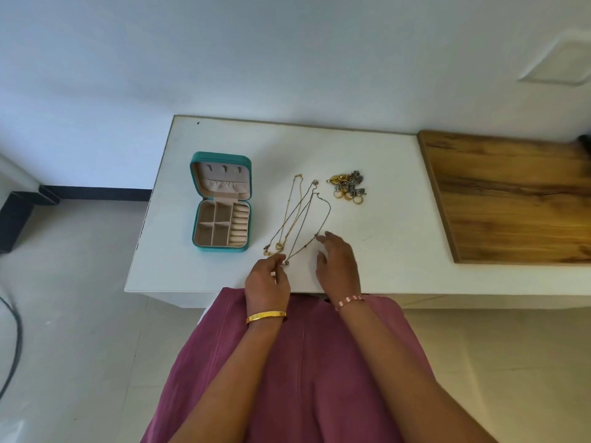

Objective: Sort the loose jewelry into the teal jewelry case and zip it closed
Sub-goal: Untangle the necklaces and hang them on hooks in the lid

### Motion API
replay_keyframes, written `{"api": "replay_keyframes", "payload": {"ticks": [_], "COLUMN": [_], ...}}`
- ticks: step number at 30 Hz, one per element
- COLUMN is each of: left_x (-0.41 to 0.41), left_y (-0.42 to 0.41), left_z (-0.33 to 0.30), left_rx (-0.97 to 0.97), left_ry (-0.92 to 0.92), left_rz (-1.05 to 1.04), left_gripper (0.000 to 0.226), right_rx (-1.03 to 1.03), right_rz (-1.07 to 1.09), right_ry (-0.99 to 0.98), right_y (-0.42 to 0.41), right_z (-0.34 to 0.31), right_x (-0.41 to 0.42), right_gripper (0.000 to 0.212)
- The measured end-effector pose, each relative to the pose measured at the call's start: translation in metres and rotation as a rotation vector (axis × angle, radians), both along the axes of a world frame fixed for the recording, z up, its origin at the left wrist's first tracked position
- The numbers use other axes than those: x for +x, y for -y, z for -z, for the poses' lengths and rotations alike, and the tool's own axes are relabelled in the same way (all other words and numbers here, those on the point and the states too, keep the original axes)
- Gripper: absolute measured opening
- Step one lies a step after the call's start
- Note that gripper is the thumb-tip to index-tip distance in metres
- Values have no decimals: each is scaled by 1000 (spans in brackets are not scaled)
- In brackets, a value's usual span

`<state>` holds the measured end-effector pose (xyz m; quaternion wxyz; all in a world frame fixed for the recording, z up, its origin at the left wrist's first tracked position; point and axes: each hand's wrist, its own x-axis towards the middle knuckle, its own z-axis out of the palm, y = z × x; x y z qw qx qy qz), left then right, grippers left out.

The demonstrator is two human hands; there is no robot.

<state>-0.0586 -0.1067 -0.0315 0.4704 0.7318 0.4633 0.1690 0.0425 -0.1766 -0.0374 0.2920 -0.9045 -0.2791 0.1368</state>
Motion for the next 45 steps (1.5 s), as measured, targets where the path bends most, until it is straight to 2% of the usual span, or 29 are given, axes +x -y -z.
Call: {"api": "replay_keyframes", "payload": {"ticks": [3, 7, 12, 17, 22, 28, 32, 39, 45], "left_x": [-1, -2, -1, -3, -3, -4, -3, -2, -2], "left_y": [3, 8, 10, 8, 0, -1, -1, 4, 5], "left_z": [-1, 5, 7, 3, 1, 2, 2, 7, 6], "left_rx": [111, 215, 265, 230, 110, 52, 64, 177, 197], "left_ry": [-60, -196, -236, -162, -145, -144, -152, -193, -223], "left_rz": [154, 380, 437, 345, 190, 121, 151, 383, 389], "left_gripper": [31, 38, 39, 37, 37, 36, 36, 40, 40], "right_rx": [-174, -337, -429, -411, -442, -368, -310, -283, -288], "right_rz": [-139, -229, -229, -232, -323, -226, -251, -250, -241], "right_ry": [34, 50, 83, 113, 140, 178, 186, 170, 159], "right_y": [-1, 1, 6, 10, 9, 14, 12, 12, 13], "right_z": [4, 9, 11, 12, 14, 10, 13, 16, 13], "right_x": [-6, -8, -4, -6, -9, -6, -8, -7, -7], "right_gripper": [49, 55, 54, 57, 61, 62, 60, 56, 56]}}
